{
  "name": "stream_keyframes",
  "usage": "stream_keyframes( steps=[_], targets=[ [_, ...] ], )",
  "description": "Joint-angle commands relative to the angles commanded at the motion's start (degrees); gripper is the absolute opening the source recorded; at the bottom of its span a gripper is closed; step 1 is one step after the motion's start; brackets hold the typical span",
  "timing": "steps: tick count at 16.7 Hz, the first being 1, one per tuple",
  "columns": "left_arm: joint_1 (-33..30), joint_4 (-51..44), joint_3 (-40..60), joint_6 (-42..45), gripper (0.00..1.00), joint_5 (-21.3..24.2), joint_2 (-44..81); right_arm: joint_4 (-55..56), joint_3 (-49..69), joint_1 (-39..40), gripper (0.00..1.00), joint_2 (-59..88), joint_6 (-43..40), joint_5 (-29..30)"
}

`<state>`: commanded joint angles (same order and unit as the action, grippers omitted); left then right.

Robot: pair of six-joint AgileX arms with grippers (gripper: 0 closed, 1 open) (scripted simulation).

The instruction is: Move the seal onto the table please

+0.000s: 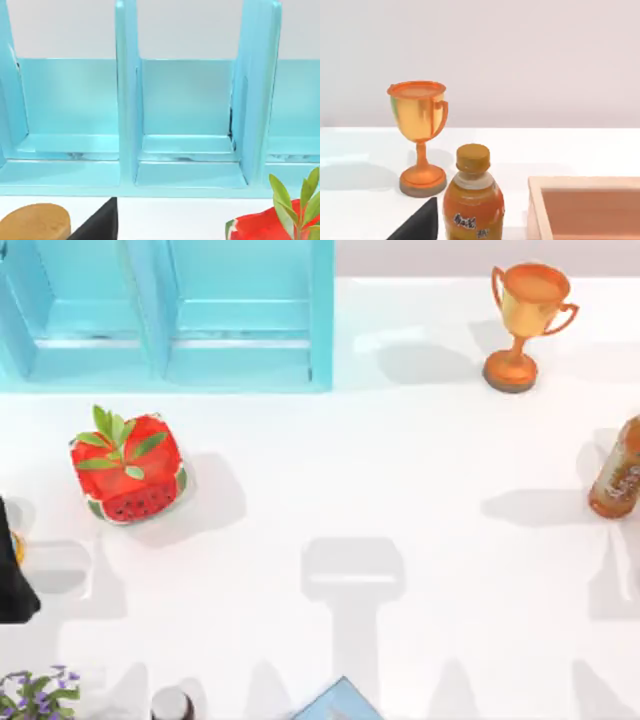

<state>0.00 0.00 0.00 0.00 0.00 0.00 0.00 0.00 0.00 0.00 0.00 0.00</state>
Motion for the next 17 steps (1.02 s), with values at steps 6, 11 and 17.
stream_keyframes(
  steps=[6,11,17],
  targets=[
    [0.00,0.00,0.00,0.00,1.00,0.00,0.00,-5.60,6.03,-2.39,1.00,6.10,-2.34,0.03],
    [0.00,0.00,0.00,0.00,1.00,0.00,0.00,-21.59,23.74,-8.89,1.00,27.25,-8.89,-0.06],
    [0.00,0.00,0.00,0.00,1.00,0.00,0.00,-45.74,48.35,-18.51,1.00,61.70,-18.21,-0.14]
  ],
)
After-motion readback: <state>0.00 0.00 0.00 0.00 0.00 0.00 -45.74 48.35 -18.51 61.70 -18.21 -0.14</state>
